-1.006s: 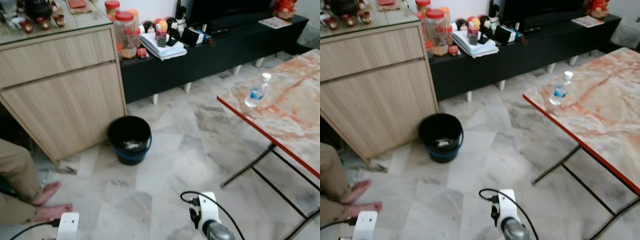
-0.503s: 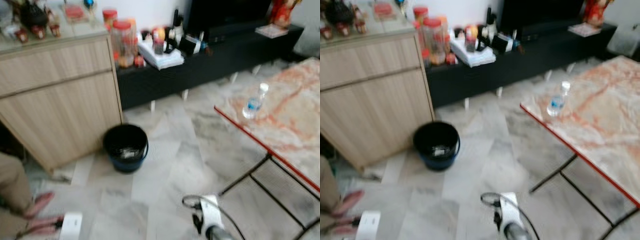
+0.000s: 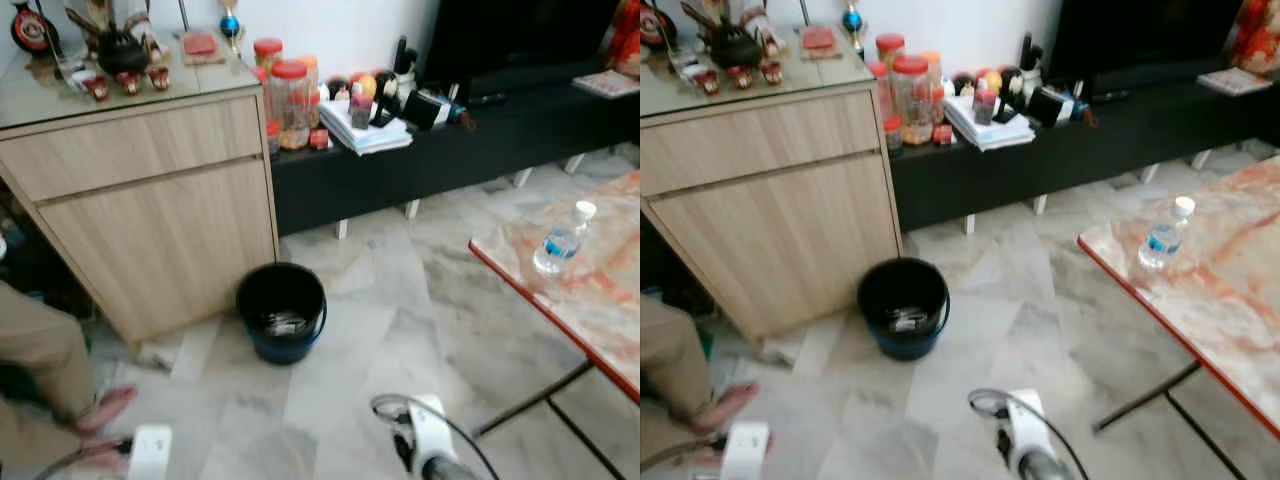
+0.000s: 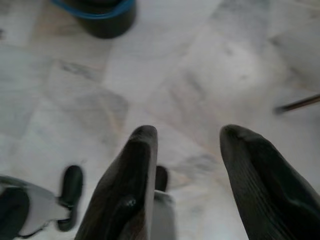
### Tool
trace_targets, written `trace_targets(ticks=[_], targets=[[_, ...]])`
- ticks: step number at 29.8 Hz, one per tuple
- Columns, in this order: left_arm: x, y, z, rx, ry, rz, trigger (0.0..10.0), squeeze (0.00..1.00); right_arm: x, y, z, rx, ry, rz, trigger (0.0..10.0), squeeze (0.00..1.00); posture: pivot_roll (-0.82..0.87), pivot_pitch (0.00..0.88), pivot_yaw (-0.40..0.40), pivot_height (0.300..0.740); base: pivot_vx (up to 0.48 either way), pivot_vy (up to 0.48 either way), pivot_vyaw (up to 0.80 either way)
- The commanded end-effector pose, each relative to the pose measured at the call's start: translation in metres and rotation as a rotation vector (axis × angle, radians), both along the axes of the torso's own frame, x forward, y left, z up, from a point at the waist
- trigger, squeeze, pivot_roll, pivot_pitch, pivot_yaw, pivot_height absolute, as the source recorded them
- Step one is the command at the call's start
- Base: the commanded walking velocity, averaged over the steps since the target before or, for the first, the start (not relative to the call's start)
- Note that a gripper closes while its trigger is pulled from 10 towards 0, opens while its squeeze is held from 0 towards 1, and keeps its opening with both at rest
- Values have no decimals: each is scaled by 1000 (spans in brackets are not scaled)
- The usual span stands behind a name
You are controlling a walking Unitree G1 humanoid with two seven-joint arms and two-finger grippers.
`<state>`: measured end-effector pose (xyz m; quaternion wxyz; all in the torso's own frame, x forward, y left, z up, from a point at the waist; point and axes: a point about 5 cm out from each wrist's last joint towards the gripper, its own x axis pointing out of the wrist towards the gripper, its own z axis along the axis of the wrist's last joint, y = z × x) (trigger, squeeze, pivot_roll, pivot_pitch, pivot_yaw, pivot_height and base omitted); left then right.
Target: Picking trash to rubbish bin
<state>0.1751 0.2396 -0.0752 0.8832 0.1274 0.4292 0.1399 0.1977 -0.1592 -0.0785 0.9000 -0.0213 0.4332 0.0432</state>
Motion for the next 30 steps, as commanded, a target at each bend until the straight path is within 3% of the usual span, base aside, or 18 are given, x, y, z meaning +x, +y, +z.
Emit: trace_targets(ticks=[1,11,17,30], targets=[[-2,6,1,23,8,-9,10000,0,5,10,2,22,-13,11,10000,0,145,49,-42,740,334,0,0],[-6,12,1,30,11,15,10000,0,6,9,3,11,-24,22,10000,0,146,98,-39,740,338,0,0],[-7,12,1,29,11,24,10000,0,3,10,1,15,-17,20,10000,0,144,112,-38,740,359,0,800],[-2,13,3,29,-1,27,10000,0,6,9,3,17,-23,-8,10000,0,142,138,-28,740,387,0,0]])
